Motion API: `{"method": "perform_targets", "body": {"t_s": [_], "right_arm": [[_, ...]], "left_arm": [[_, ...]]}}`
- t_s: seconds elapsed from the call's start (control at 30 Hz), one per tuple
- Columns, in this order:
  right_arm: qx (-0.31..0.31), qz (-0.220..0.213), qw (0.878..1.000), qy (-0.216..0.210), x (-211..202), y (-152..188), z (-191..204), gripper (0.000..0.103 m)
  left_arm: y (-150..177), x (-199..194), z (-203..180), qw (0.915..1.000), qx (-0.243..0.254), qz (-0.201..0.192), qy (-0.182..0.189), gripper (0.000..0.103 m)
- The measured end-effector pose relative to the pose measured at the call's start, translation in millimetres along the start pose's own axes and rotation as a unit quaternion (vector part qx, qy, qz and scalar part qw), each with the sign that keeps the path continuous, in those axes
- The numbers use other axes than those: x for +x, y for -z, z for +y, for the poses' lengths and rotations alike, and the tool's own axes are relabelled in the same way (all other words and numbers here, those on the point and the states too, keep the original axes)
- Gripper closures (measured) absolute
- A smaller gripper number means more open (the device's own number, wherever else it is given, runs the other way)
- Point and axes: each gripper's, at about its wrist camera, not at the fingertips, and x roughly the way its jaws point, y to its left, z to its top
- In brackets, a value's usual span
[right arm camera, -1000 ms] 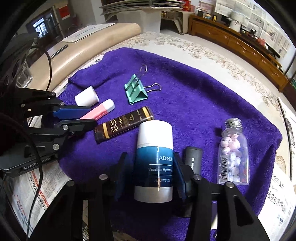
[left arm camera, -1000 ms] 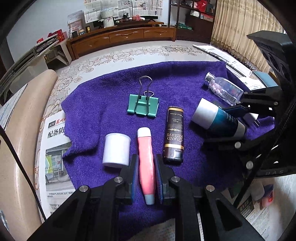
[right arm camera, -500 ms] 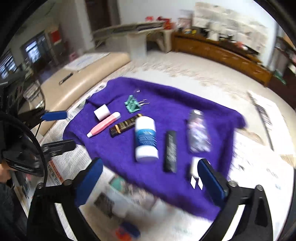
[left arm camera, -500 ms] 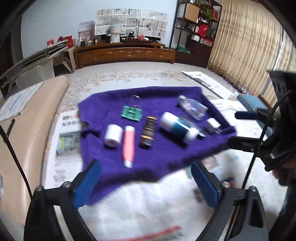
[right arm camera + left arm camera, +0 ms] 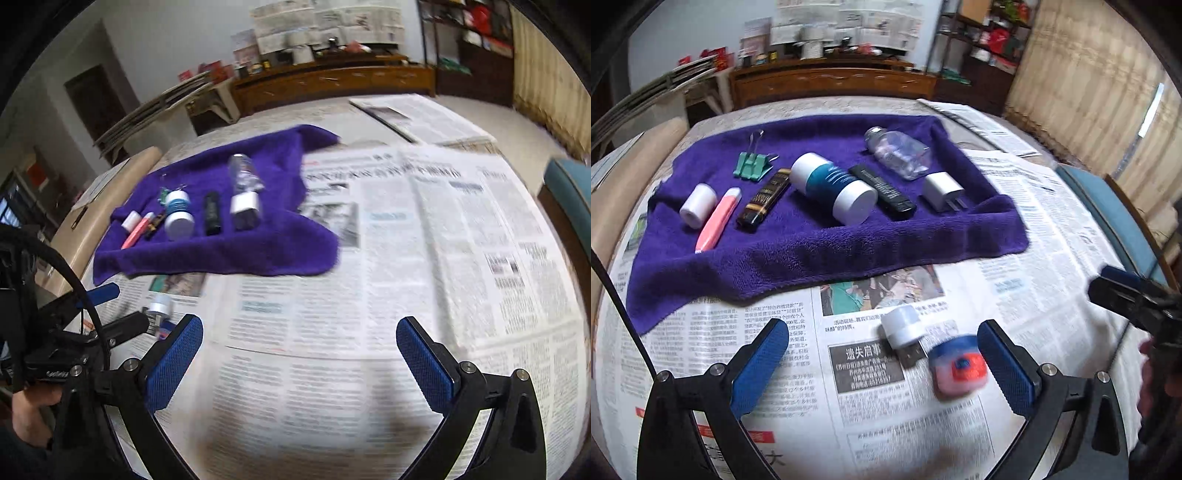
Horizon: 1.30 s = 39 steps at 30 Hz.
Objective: Organize rigid objects
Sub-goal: 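Withdraw both tools from the towel back toward the loose items, then grasp the white USB light with the left tool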
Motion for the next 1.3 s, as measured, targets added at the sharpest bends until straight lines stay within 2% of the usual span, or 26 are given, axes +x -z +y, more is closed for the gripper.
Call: {"method": "perform_targets", "body": {"t_s": [0.13, 0.3, 0.43, 0.57, 0.7, 0.83, 1.0, 1.13, 1.3], "right_arm": [[0.024, 0.002, 1.0, -0.007, -2, 1, -17, 0.0], [0.012, -0.006, 1.0, -0.02, -9, 2, -11, 0.0], [0.003, 0.001, 1.0, -0.022, -7, 5, -7, 0.0], [0.0, 0.003, 1.0, -0.023, -6, 6, -6, 0.0], [0.005, 0.009, 1.0, -0.021, -3, 7, -9, 0.0], [0.001, 0.014, 1.0, -0.022, 0, 8, -5, 0.0], [-0.017, 0.022, 0.999, -0.022, 4, 11, 5, 0.0], [-0.027, 0.027, 0.999, -0.02, 8, 14, 13, 0.0], [-0.041, 0.029, 0.998, -0.042, 12, 19, 30, 0.0]], "left_arm": [[-1, 10, 6, 0.9992, -0.03, 0.001, -0.027, 0.001], [2, 17, 7, 0.9987, -0.022, 0.003, -0.046, 0.007], [7, 18, 6, 0.9979, 0.005, 0.001, -0.065, 0.024], [11, 13, -3, 0.9974, 0.039, -0.008, -0.06, 0.042], [11, 13, -6, 0.9977, 0.048, -0.016, -0.046, 0.05], [13, 9, -8, 0.9975, 0.059, -0.019, -0.035, 0.076], [12, 9, 1, 0.9982, 0.054, -0.023, -0.014, 0.076], [14, 7, 8, 0.9983, 0.052, -0.025, -0.013, 0.076], [19, -3, 21, 0.9981, 0.054, -0.026, -0.011, 0.076]]}}
